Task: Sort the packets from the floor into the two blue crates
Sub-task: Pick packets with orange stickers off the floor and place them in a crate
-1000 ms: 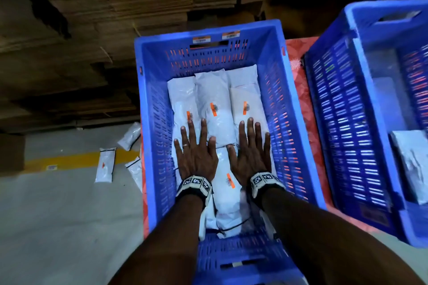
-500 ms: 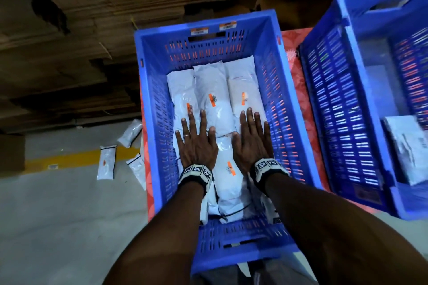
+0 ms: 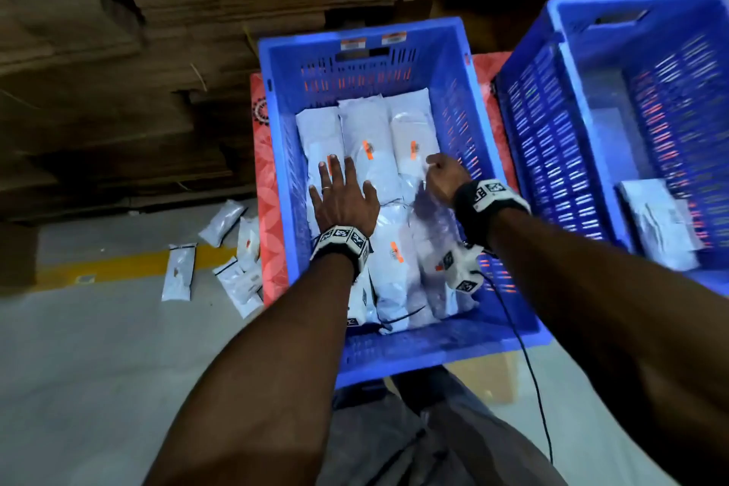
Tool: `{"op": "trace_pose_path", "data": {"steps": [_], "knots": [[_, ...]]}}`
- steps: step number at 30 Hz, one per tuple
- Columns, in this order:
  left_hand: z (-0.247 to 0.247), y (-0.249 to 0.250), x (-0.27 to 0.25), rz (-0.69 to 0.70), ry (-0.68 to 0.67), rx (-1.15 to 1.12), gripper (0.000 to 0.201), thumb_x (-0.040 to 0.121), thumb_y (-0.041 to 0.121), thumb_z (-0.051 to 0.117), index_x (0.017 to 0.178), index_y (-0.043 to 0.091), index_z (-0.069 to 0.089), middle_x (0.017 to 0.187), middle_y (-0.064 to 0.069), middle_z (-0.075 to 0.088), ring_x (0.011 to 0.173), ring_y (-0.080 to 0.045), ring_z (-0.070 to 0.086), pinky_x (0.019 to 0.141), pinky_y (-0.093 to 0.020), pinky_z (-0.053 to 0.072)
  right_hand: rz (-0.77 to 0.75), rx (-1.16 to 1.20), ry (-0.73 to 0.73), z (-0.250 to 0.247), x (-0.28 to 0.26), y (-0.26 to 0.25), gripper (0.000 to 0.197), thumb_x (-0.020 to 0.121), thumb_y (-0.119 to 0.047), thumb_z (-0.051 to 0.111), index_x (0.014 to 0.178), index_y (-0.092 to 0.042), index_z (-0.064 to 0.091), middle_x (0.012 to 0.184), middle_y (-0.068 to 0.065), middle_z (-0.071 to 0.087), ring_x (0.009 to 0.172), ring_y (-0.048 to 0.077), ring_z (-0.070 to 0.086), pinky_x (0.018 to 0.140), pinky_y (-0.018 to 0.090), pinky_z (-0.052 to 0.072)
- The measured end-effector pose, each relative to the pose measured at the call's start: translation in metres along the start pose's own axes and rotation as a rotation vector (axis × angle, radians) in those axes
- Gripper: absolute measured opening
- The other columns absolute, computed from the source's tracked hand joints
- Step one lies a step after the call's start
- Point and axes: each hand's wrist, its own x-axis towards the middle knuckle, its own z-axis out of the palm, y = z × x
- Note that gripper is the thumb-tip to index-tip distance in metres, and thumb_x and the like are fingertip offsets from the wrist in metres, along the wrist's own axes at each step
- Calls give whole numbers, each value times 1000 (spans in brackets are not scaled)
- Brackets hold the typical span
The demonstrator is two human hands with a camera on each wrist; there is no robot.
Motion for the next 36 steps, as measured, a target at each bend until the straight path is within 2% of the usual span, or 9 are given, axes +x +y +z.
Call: {"op": "trace_pose_path", "data": {"steps": [3, 6, 8, 10, 17, 23, 28, 31, 36], "knots": [[-25, 0, 1, 24, -2, -28, 57, 98, 39, 41, 149, 14, 37, 163, -7, 20, 152, -24, 10, 119, -48, 19, -9, -111, -94, -26, -16, -19, 39, 97, -5, 42, 134, -3, 54, 138, 21, 53, 117, 26, 55, 92, 28, 45], [-52, 1, -6, 46, 28, -107, 44, 96, 36, 47, 131, 11, 57, 150, -11, 44, 145, -28, 29, 110, -45, 35, -50, -288, -54, -37, -37, -27, 37, 94, -6, 45, 128, -7, 61, 136, 17, 56, 125, 33, 53, 106, 38, 41], [-74, 6, -13, 68, 42, -168, 34, 94, 34, 50, 115, 13, 65, 130, -12, 58, 131, -30, 46, 99, -44, 45, -58, -296, 7, -37, -50, -30, 39, 89, -9, 49, 125, -16, 63, 136, 11, 57, 127, 29, 52, 108, 33, 40], [-92, 11, -22, 111, 43, -179, 29, 91, 32, 54, 109, 15, 69, 119, -11, 62, 119, -31, 54, 92, -43, 49, -59, -284, 57, -33, -67, -33, 40, 85, -11, 53, 123, -19, 64, 134, 9, 59, 126, 28, 53, 107, 30, 41], [-129, 12, -59, 172, 84, -182, 27, 88, 32, 55, 109, 21, 68, 121, -7, 61, 118, -29, 55, 92, -37, 47, -19, -252, 156, -1, -130, -37, 36, 78, -23, 55, 113, -21, 64, 126, 13, 62, 114, 33, 60, 97, 37, 49], [-160, -10, -95, 179, 172, -214, 20, 85, 32, 56, 98, 23, 69, 111, -3, 67, 110, -27, 60, 86, -33, 48, -132, -345, 325, 17, -174, -46, 34, 91, -31, 48, 121, -19, 58, 126, 10, 62, 114, 31, 60, 96, 38, 44], [-185, -23, -128, 121, 279, -229, 19, 86, 32, 56, 93, 21, 69, 103, -3, 70, 103, -29, 63, 78, -33, 49, -199, -347, 439, 20, -202, -61, 27, 93, -31, 45, 105, -18, 66, 112, 9, 68, 104, 33, 63, 90, 38, 43], [-192, -32, -148, 74, 359, -258, 18, 85, 32, 56, 90, 20, 67, 96, -2, 71, 97, -30, 65, 74, -33, 49, -273, -343, 508, 23, -217, -62, 19, 91, -29, 46, 97, -18, 61, 103, 8, 69, 99, 32, 64, 85, 38, 41], [-192, -47, -190, 42, 461, -232, 19, 82, 34, 55, 85, 19, 66, 86, 0, 71, 88, -28, 66, 68, -33, 50, -397, -212, 529, 26, -244, -55, 23, 89, -26, 49, 111, -23, 56, 106, 2, 70, 100, 29, 63, 86, 38, 38]]}}
